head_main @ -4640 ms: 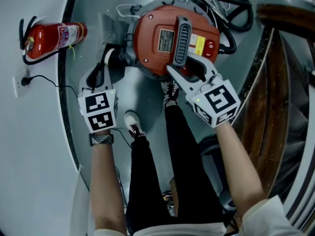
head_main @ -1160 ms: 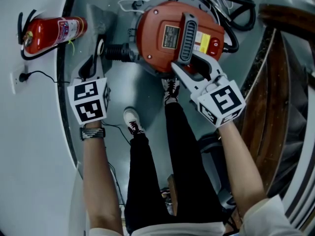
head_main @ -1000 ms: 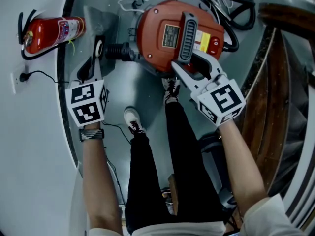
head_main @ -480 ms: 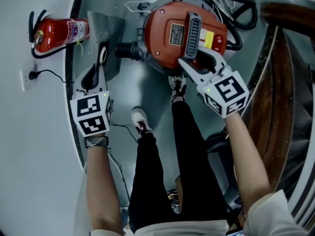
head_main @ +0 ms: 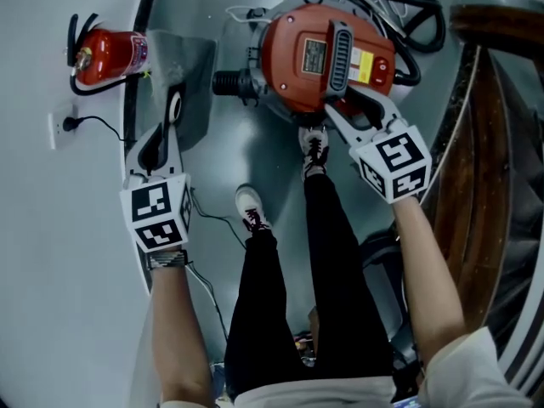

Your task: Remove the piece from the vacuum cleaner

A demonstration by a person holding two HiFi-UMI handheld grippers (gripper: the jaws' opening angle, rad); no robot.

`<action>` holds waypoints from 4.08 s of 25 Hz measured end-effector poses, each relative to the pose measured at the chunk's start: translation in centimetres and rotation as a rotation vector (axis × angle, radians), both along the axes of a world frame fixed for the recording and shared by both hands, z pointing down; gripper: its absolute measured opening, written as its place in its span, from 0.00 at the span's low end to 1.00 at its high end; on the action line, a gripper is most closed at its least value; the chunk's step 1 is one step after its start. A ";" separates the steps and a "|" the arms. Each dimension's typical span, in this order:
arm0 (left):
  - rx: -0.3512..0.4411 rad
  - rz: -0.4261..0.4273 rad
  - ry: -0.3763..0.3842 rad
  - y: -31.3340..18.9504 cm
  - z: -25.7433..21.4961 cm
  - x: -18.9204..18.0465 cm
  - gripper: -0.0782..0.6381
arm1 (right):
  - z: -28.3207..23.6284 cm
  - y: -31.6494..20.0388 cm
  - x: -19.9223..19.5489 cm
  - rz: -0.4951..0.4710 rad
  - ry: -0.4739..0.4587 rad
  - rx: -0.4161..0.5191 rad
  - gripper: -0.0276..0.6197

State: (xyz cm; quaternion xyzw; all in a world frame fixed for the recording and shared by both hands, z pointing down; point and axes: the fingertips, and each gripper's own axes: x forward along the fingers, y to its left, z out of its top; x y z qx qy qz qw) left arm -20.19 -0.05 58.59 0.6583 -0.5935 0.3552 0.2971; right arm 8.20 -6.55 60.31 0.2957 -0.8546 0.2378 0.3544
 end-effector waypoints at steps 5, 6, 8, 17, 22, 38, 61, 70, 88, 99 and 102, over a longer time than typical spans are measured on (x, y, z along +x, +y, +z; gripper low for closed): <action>0.011 0.003 0.003 0.4 -2.1 -0.3 0.16 | -1.2 0.8 0.5 0.010 0.047 0.015 0.34; 0.014 0.006 0.003 0.4 -2.6 -0.2 0.16 | -1.6 1.0 0.6 0.009 0.058 0.020 0.34; 0.020 0.016 -0.003 0.5 -3.8 -0.1 0.16 | -2.6 1.2 0.9 0.015 0.066 0.026 0.34; 0.089 0.031 -0.006 0.6 -10.6 -0.5 0.15 | -9.2 1.6 0.7 0.029 0.055 0.052 0.27; 0.116 0.038 0.005 1.4 -15.7 -0.7 0.15 | -15.2 1.3 -0.2 0.039 0.030 0.105 0.19; 0.230 0.137 0.049 3.8 -33.7 1.2 0.15 | -38.2 2.7 -2.4 -0.033 -0.029 0.376 0.09; 0.450 0.340 0.079 8.9 -50.9 3.3 0.15 | -59.8 10.7 -4.8 -0.042 -0.135 0.687 0.09; 0.525 0.373 0.074 11.0 -55.4 3.9 0.15 | -63.2 13.9 -3.4 -0.034 -0.116 0.734 0.09; 0.676 0.445 0.065 12.5 -63.9 7.1 0.15 | -69.8 18.1 -0.2 -0.021 -0.122 0.833 0.09; 0.693 0.463 0.033 13.5 -65.6 7.4 0.15 | -69.3 18.3 0.0 -0.004 -0.113 0.821 0.09; 0.698 0.457 0.036 13.9 -65.6 7.2 0.15 | -69.4 18.5 0.0 -0.005 -0.108 0.821 0.09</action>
